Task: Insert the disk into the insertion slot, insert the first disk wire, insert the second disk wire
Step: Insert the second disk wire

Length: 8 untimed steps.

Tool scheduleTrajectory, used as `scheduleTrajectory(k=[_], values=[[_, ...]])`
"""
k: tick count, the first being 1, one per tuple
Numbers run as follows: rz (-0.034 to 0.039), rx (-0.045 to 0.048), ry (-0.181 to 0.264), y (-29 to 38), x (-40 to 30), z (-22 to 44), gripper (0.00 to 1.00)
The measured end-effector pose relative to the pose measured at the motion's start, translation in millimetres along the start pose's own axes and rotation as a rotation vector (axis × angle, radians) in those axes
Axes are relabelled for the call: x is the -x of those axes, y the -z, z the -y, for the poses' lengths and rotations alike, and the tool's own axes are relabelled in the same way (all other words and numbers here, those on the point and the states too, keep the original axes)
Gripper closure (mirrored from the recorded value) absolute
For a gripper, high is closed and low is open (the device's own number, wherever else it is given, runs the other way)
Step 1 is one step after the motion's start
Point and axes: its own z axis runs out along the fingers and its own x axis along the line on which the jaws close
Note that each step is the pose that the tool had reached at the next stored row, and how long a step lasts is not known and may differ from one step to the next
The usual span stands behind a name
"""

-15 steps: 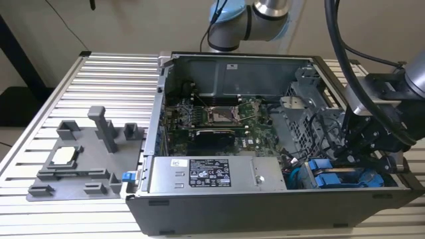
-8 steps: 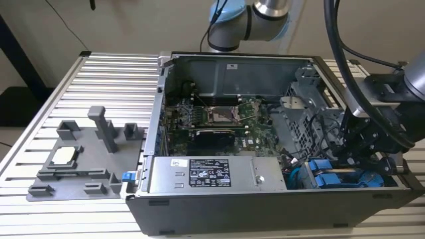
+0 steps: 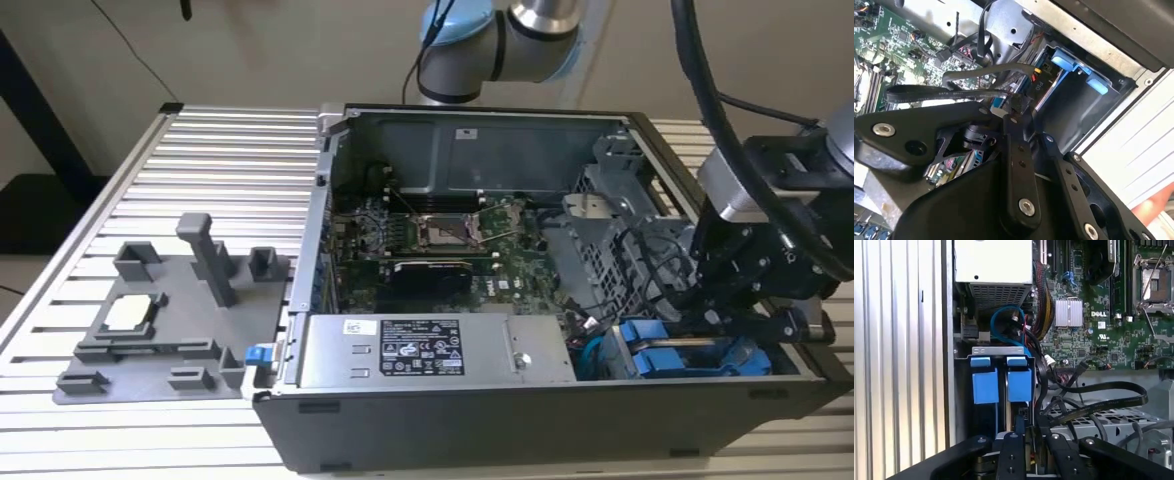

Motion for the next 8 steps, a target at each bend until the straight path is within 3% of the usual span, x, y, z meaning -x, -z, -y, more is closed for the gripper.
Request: scheduleTrajectory(k=[8], values=[[-0.0002, 0.0002, 0.000, 33.3, 4.2, -1.7, 0.76]])
